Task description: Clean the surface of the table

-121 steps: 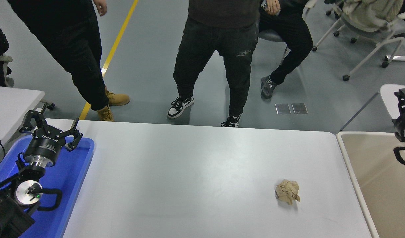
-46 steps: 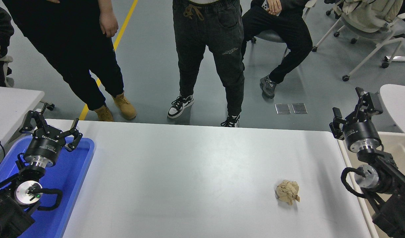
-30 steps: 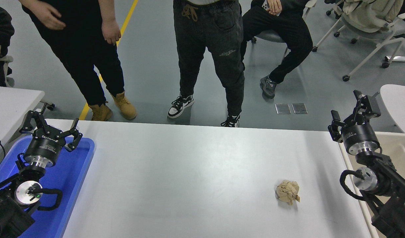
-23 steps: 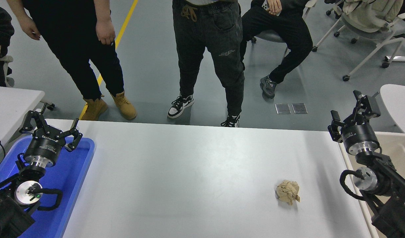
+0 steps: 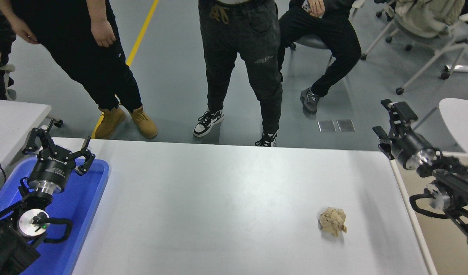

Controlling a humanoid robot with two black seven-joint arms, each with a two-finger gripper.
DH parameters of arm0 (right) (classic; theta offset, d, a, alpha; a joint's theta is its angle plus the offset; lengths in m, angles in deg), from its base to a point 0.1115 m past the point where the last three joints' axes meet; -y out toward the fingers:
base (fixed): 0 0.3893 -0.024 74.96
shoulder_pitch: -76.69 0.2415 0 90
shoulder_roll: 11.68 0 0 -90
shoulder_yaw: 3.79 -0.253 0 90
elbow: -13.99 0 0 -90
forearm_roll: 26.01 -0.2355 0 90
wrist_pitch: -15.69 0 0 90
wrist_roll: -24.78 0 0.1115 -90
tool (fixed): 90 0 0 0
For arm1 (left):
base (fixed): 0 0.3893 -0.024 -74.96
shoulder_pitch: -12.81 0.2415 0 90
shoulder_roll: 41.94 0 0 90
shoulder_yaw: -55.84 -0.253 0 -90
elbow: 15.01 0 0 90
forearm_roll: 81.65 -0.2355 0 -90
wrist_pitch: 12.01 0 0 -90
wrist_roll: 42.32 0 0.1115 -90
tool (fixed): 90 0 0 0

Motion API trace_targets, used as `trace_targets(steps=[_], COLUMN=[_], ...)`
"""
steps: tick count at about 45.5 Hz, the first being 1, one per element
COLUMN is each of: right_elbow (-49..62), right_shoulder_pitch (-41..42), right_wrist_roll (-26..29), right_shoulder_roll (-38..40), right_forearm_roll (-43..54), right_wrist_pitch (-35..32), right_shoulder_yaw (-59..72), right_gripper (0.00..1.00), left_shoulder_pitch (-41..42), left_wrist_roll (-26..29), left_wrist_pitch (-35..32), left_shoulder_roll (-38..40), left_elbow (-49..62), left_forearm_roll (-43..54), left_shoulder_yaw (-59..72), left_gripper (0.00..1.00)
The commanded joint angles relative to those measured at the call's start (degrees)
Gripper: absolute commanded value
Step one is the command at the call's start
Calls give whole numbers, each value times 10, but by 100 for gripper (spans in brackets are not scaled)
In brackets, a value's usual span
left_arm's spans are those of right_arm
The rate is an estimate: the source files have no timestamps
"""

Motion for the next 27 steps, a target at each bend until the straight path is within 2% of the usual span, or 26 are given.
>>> trace_targets(steps=[1, 8, 14, 27], right_elbow=[10, 8, 2, -20], right_shoulder_pitch=[102, 136, 158, 181], right_wrist_roll=[0, -1, -2, -19], right_shoulder_roll=[15, 14, 13, -13], right_forearm_roll=[121, 287, 386, 463], right_wrist_pitch=[-1, -1, -1, -1], right_shoulder_yaw=[211, 276, 318, 361], right_gripper=[98, 98, 98, 98], left_shoulder_pitch=[0, 0, 0, 0], left_wrist_roll=[0, 0, 0, 0], left_wrist_pitch=[0, 0, 0, 0], left_shoulder_roll=[0, 0, 0, 0], left_elbow=[0, 0, 0, 0], left_forearm_roll=[0, 0, 0, 0], left_shoulder_yaw=[0, 0, 0, 0], left_gripper=[100, 100, 100, 100])
